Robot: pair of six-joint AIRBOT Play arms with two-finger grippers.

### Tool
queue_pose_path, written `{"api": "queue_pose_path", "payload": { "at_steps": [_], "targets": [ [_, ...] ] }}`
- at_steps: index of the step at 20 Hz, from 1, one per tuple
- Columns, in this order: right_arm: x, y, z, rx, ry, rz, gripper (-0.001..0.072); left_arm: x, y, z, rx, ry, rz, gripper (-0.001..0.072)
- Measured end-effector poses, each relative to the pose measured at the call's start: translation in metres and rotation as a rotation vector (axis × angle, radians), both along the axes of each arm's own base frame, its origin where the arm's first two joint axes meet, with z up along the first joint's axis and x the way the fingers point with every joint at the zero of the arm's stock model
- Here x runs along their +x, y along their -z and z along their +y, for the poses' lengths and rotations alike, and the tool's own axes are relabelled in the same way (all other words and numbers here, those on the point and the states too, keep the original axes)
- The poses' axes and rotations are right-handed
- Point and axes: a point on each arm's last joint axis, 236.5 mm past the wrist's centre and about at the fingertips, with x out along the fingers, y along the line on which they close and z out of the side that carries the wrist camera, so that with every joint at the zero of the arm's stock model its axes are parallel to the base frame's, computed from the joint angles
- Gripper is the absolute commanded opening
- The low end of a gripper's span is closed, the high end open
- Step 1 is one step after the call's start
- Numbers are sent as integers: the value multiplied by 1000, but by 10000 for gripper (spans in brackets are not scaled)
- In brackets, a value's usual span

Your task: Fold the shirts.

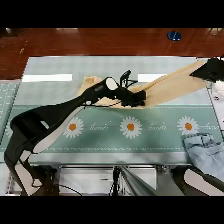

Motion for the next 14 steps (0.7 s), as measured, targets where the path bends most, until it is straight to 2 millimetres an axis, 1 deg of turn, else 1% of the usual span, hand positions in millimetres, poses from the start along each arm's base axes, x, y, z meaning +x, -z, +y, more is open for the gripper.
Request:
{"api": "queue_pose_path", "payload": {
  "at_steps": [3, 5, 6, 7, 8, 9, 10, 11, 12, 14],
  "targets": [
    [-11, -19, 6, -10, -10, -45, 22, -4, 5, -25, -36, -72, 3, 26],
    [-17, -27, 7, -24, -8, -65, 22, -2, 5, -34, -54, -105, -4, 26],
    [-19, -27, 5, -37, 0, -63, 22, 5, 1, -32, -63, -124, -22, 26],
    [-20, -27, 2, -50, 10, -60, 22, 19, -7, -26, -73, -138, -57, 26],
    [-20, -26, -1, -63, 22, -61, 22, 34, -21, -16, -88, -147, -99, 26],
    [-19, -26, -3, -66, 33, -62, 22, 53, -41, 0, -104, -153, -153, 25],
    [-16, -25, -2, -64, 37, -60, 22, 76, -66, 24, -116, -162, -218, 26],
    [-13, -22, 0, -62, 33, -54, 22, 99, -95, 53, -126, -178, -290, 26],
    [-11, -18, 7, -58, 15, -44, 22, 120, -127, 89, -128, -193, -363, 27],
    [-2, -5, 26, -55, -33, -20, 22, 147, -193, 176, -118, -228, -503, 27]
  ]
}}
